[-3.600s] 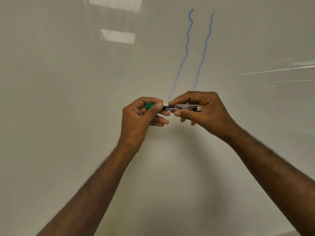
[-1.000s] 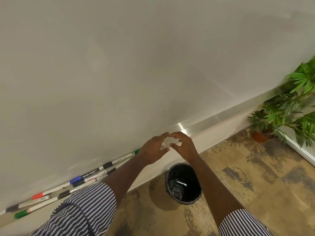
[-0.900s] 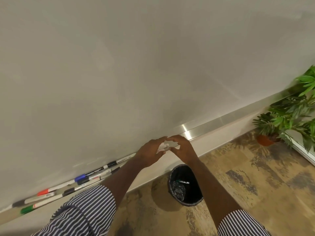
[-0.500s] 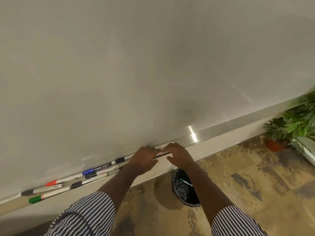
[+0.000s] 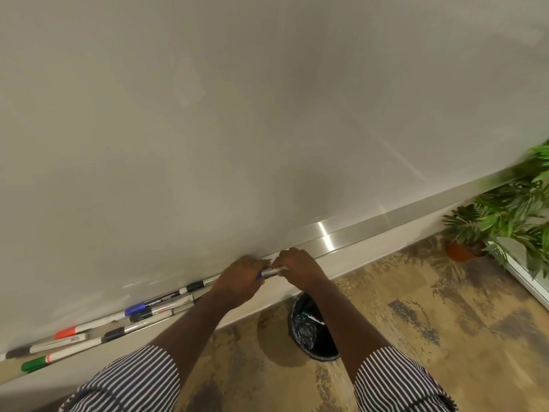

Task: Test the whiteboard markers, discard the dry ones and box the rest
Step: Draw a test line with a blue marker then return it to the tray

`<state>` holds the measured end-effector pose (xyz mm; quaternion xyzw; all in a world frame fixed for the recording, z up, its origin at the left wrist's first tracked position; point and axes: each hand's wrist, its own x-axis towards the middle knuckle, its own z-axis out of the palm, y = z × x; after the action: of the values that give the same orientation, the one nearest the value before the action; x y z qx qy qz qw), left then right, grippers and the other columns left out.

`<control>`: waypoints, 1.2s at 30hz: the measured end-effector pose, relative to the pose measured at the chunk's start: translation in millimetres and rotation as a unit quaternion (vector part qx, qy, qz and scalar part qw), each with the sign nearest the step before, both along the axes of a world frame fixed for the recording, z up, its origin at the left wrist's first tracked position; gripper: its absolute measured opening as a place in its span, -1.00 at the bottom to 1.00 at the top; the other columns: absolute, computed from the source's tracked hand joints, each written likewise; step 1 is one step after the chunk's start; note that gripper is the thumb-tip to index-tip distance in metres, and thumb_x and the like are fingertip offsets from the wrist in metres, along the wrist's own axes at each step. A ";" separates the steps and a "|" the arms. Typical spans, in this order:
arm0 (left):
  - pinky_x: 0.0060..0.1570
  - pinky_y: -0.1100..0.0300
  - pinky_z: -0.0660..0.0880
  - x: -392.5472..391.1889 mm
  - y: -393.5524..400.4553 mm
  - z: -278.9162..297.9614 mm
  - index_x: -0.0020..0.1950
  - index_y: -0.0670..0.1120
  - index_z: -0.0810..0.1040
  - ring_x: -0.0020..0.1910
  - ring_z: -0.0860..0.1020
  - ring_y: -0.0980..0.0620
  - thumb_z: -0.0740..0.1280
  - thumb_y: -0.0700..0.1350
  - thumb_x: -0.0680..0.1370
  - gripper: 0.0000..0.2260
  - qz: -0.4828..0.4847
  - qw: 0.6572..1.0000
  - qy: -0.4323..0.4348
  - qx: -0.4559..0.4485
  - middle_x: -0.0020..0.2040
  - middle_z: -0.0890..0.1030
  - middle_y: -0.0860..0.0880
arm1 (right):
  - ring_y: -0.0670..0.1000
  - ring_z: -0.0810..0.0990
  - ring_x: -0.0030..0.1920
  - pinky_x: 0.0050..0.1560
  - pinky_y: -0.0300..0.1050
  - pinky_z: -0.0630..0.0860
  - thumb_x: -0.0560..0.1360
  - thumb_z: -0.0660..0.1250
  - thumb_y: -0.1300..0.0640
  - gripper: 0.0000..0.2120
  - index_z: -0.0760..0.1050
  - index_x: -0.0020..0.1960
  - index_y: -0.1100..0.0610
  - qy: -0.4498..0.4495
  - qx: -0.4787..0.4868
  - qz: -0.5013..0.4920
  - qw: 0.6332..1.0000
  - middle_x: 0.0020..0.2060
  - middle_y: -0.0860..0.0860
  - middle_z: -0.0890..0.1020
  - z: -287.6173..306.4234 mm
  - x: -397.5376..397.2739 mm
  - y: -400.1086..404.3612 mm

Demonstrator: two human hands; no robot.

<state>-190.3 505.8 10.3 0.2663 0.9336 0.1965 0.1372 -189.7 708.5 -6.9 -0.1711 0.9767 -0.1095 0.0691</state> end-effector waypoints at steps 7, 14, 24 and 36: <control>0.28 0.16 0.38 1.8 -13.4 21.5 0.37 -0.03 0.56 0.27 0.51 -0.07 0.37 -0.18 0.61 -0.68 0.065 0.988 -0.043 0.130 0.31 0.59 -0.05 | -0.05 0.57 0.03 0.09 -0.18 0.49 0.55 0.37 0.23 -0.80 0.67 0.11 0.02 -0.007 -0.253 -0.088 0.963 0.00 -0.09 0.69 28.1 5.4 10.9; 0.16 0.12 0.58 6.4 -47.2 37.3 0.09 0.04 0.69 0.03 0.63 0.11 0.50 -0.26 0.50 -0.75 0.148 0.945 -0.064 0.285 0.03 0.70 0.10 | -0.11 0.66 -0.15 -0.14 -0.25 0.56 0.50 0.50 0.24 -0.85 0.70 0.00 0.02 -0.077 -0.433 -0.129 0.889 -0.17 -0.01 0.73 71.1 10.8 -14.6; -0.25 0.20 0.62 43.2 -119.5 76.8 0.00 -0.15 0.70 -0.38 0.64 0.00 0.32 -0.30 0.61 -0.84 0.303 0.800 -0.136 0.500 -0.28 0.70 -0.08 | 0.03 0.60 -0.34 -0.29 -0.18 0.55 0.55 0.40 0.36 -0.82 0.67 0.07 0.17 -0.162 -0.642 -0.128 0.738 -0.25 0.17 0.71 103.1 25.5 -113.0; -0.20 0.06 0.61 104.7 -237.2 124.0 0.14 -0.12 0.67 -0.30 0.61 -0.09 0.24 0.07 0.60 -0.66 0.421 0.700 -0.059 0.573 -0.22 0.66 -0.18 | 0.04 0.65 -0.29 -0.32 -0.14 0.60 0.47 0.51 0.17 -0.87 0.67 0.01 0.15 -0.188 -0.695 -0.062 0.691 -0.25 0.13 0.71 129.3 65.4 -297.4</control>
<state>-85.6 268.6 134.3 -0.1397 0.6452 0.7465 -0.0838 -124.3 411.1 122.4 -0.0850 0.5967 -0.7909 0.1053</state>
